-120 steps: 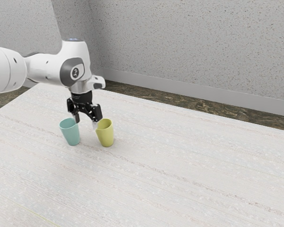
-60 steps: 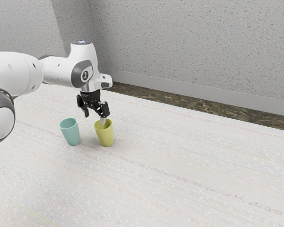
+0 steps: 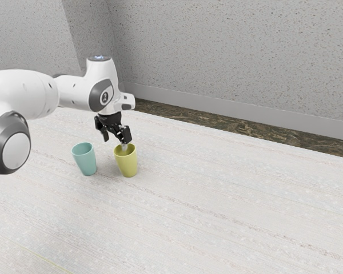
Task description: Place the right cup onto the left cup
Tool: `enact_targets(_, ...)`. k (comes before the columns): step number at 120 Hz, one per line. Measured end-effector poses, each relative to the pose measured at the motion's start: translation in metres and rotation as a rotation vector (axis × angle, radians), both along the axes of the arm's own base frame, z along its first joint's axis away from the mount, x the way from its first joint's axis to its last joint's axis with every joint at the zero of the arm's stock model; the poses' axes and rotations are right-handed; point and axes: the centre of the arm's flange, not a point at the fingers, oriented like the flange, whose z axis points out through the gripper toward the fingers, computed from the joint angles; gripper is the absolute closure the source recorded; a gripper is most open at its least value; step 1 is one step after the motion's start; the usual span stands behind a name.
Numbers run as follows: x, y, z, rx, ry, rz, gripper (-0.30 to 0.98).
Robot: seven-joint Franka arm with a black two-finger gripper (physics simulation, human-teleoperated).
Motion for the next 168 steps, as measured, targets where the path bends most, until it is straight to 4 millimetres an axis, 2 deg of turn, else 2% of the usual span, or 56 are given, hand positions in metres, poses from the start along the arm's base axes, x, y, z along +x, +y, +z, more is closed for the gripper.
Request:
enact_targets(27,0.004,0.000,-0.021,0.000,-0.004,-0.017,0.00)
enact_targets(40,0.005,0.000,-0.024,-0.002,-0.008,-0.023,0.00)
enact_targets(44,0.005,-0.001,-0.023,-0.003,-0.012,-0.026,0.05)
enact_targets(61,0.006,-0.009,-0.019,-0.007,-0.018,-0.042,0.43)
enact_targets(73,0.006,-0.014,-0.013,-0.012,-0.022,-0.050,0.59)
enact_targets(92,0.004,-0.018,-0.016,-0.030,-0.016,-0.048,0.70)
enact_targets(116,0.000,-0.028,-0.015,-0.042,-0.008,-0.054,0.76)
enact_targets(141,-0.015,-0.028,0.008,-0.055,-0.011,-0.038,0.78)
enact_targets(145,-0.019,-0.027,0.021,-0.058,-0.019,-0.034,0.78)
enact_targets(160,-0.038,-0.016,0.090,-0.073,-0.068,-0.010,0.78)
enact_targets(168,-0.052,-0.008,0.117,-0.081,-0.074,0.006,0.78)
